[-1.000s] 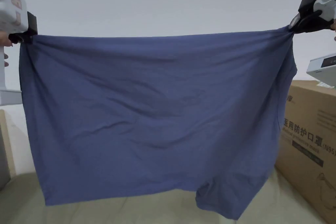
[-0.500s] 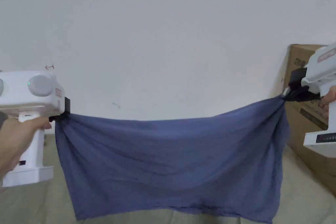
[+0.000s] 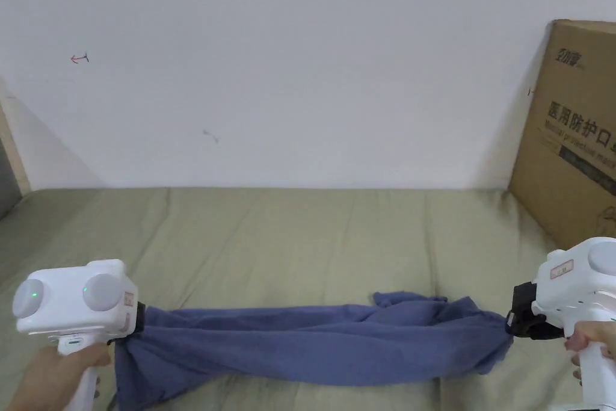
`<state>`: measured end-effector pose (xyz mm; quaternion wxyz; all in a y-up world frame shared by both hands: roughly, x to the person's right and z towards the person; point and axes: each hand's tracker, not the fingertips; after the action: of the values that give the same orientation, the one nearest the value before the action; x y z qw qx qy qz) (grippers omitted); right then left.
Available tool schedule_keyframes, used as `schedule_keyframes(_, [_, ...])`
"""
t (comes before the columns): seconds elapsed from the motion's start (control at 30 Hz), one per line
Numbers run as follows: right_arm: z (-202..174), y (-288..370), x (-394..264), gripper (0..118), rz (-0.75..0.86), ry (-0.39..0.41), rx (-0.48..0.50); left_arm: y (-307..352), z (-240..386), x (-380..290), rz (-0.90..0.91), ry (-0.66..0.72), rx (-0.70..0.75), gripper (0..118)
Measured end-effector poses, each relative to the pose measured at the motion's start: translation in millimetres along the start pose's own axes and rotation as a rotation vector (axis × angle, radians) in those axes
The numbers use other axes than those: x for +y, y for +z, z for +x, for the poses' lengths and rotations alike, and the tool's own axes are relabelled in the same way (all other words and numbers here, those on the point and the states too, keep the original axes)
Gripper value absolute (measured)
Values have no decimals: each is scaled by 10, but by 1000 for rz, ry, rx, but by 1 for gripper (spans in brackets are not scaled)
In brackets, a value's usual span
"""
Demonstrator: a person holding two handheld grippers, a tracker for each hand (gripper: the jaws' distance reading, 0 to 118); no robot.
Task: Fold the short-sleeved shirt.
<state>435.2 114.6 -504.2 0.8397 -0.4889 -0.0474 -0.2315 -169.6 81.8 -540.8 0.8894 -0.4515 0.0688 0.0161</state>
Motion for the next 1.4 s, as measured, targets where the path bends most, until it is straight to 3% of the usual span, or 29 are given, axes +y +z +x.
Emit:
schedule_keyframes(0.07, [115,186,-130,6,11,-22,20,209,-115,-209,4,-4,-20,7])
schedule_keyframes(0.2, [307,726,-584,6,47,26,41,717,-329,-672,24,-16,-67,7])
schedule_keyframes(0.33, [461,1320,-1350,6,84,108,26,1373,-441,-1303,60,-74,-99,7])
schedule_keyframes(0.57, [781,1862,-2800,6,47,152,28,2152,-686,-2382,57,-119,-81,7])
schedule_keyframes(0.63, [908,1847,-3166,6,-13,119,-1,2239,-768,-2675,26,-137,-58,7])
schedule_keyframes(0.73, [1119,1857,-3636,6,-31,43,53,2356,-893,-3080,8,-86,-57,7])
schedule_keyframes(0.97, [1329,1969,-4032,6,-40,31,8,2470,-1056,-3509,-7,-49,-49,8])
schedule_keyframes(1.03, [1354,2011,-4032,6,-20,43,-24,2463,-1075,-3512,10,-24,-61,19])
schedule_keyframes(1.1, [1364,2063,-4009,6,12,39,-4,2472,-1054,-3515,6,-13,-26,50])
schedule_keyframes(1.13, [1363,2084,-3999,8,25,34,1,2477,-1046,-3517,2,-14,-13,80])
schedule_keyframes(1.17, [1348,2107,-3994,21,41,37,9,2490,-1050,-3531,-8,-18,-15,98])
schedule_keyframes(1.23, [1306,2153,-4009,37,70,41,15,2575,-1074,-3594,-14,-25,-29,103])
schedule_keyframes(1.27, [1274,2152,-4018,57,69,49,26,2639,-1077,-3623,-2,-30,-45,107])
schedule_keyframes(1.3, [1233,2143,-4034,86,63,57,35,2720,-1083,-3657,24,-28,-61,107])
schedule_keyframes(1.33, [1195,2150,-4064,103,64,65,52,2778,-1089,-3689,34,-16,-63,105])
schedule_keyframes(1.4, [1088,2155,-4104,103,65,84,92,2871,-1128,-3735,41,17,-103,104])
